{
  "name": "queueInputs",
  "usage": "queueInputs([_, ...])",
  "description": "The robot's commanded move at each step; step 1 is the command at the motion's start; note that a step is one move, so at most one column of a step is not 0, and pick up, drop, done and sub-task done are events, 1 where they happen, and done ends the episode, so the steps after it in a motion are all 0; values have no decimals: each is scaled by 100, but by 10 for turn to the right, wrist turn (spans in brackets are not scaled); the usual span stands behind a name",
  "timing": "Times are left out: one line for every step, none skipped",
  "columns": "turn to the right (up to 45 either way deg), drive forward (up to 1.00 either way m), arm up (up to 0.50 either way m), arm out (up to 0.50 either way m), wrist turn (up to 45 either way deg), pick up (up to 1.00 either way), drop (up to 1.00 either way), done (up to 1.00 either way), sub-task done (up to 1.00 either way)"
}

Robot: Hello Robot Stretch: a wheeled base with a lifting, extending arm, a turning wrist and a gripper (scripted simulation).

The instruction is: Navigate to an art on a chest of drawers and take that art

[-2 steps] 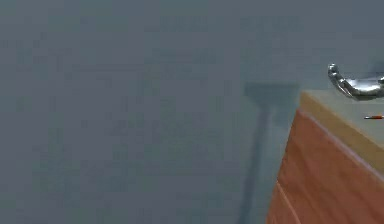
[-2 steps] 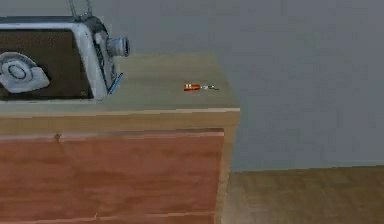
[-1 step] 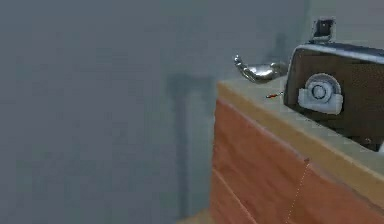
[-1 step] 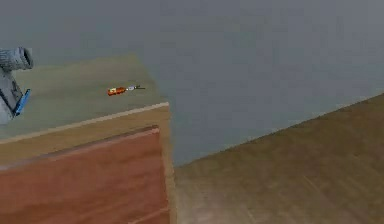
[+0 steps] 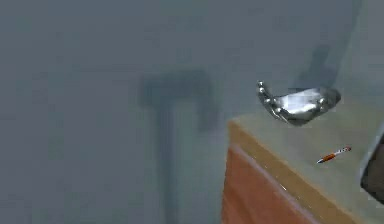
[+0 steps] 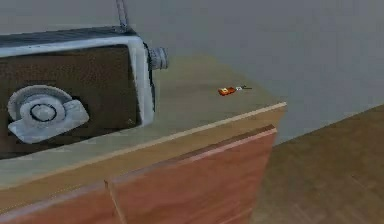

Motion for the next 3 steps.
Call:
queueInputs([-450, 0, 0, 0, 0, 0, 0, 0, 0])
queueInputs([-120, 0, 0, 0, 0, 0, 0, 0, 0])
queueInputs([0, 0, 50, 0, 0, 0, 0, 0, 0])
